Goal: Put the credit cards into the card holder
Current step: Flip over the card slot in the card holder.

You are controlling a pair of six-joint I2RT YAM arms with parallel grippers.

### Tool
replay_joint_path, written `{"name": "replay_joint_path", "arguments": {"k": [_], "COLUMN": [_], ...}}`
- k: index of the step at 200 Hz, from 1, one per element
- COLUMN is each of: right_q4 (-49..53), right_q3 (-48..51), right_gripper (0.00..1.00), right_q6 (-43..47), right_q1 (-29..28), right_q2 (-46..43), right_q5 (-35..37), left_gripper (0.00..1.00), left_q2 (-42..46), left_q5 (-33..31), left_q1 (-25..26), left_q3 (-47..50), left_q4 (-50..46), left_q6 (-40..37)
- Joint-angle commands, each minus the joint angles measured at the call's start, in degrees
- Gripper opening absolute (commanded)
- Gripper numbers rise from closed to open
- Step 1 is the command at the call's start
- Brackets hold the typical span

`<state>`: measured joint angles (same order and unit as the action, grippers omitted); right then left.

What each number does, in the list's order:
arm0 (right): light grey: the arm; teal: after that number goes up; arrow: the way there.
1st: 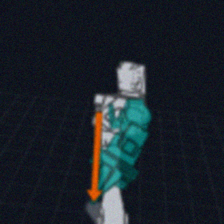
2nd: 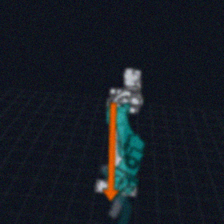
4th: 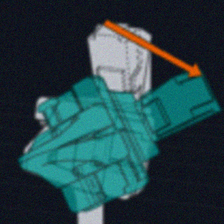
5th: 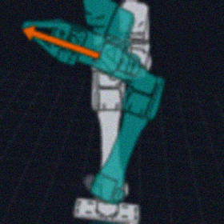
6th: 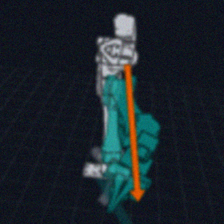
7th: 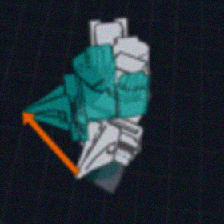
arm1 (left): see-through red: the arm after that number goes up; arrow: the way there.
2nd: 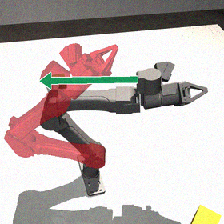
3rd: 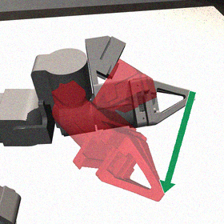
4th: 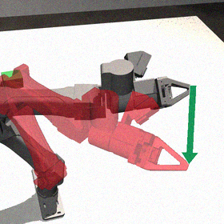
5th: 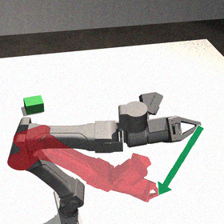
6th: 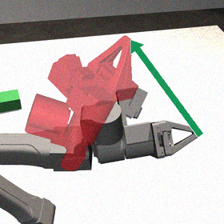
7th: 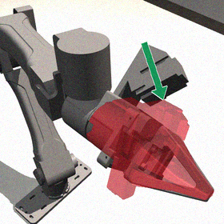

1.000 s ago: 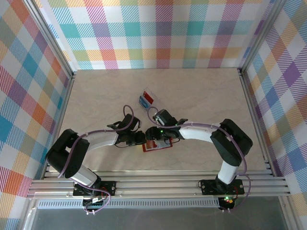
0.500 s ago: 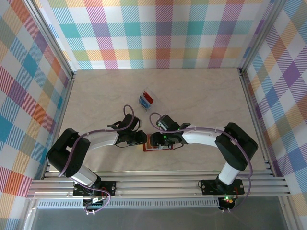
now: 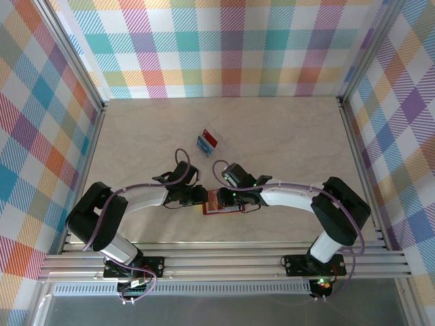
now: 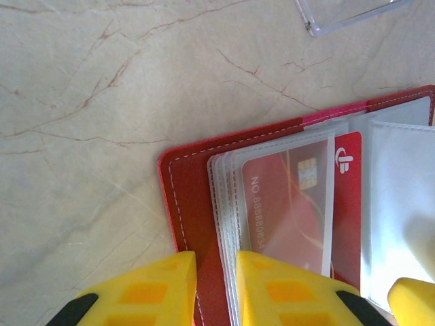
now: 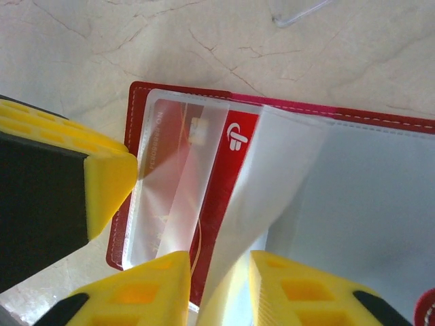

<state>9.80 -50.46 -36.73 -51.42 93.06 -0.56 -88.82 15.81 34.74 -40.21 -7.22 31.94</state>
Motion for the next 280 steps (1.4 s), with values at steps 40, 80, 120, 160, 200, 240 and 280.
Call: {"name": "replay_joint_path", "arguments": {"k": [40,80,120,160,200,240,280], "right_q4": [-2.19,-7.49,-7.83,-8.73,-9.28,-12.36,-10.55], "right_q3": [-1.23,-1.85,-4.21,-3.34,-2.94,-3.19,-4.27], "right_gripper": [0.12,0.16,0.28,0.43,0.52,0.55,0.62], "right_q6": [0.92,1.89,2.06,1.32,1.18,2.0,3.95], "right_q1": [-2.28,-2.59,-2.55,-2.55,-2.46,-2.37,-2.04], "right_q2": [0.45,3.31,8.76,8.31,7.64,6.7,3.79], "right_q5": [0.05,-5.97,-8.52,-10.56,-12.73,-18.45,-20.68], "left_gripper": [0.23,0.23,0.23,0.25,0.27,0.3,0.33], "left_q2": [-1.53,-1.8,-1.39,0.6,1.34,3.88,4.84], "left_q5": [0.24,0.71,0.82,1.32,2.87,4.56,5.81], "left_q1": [-0.11,-0.11,-0.12,-0.45,-1.4,-3.16,-4.31], "left_q3": [0.39,0.48,0.48,1.07,1.62,3.25,4.17], "left_q4": [-0.09,0.23,0.14,0.0,0.75,2.26,3.61], "left_q6": [0.16,0.28,0.38,0.74,1.47,2.26,2.67]}}
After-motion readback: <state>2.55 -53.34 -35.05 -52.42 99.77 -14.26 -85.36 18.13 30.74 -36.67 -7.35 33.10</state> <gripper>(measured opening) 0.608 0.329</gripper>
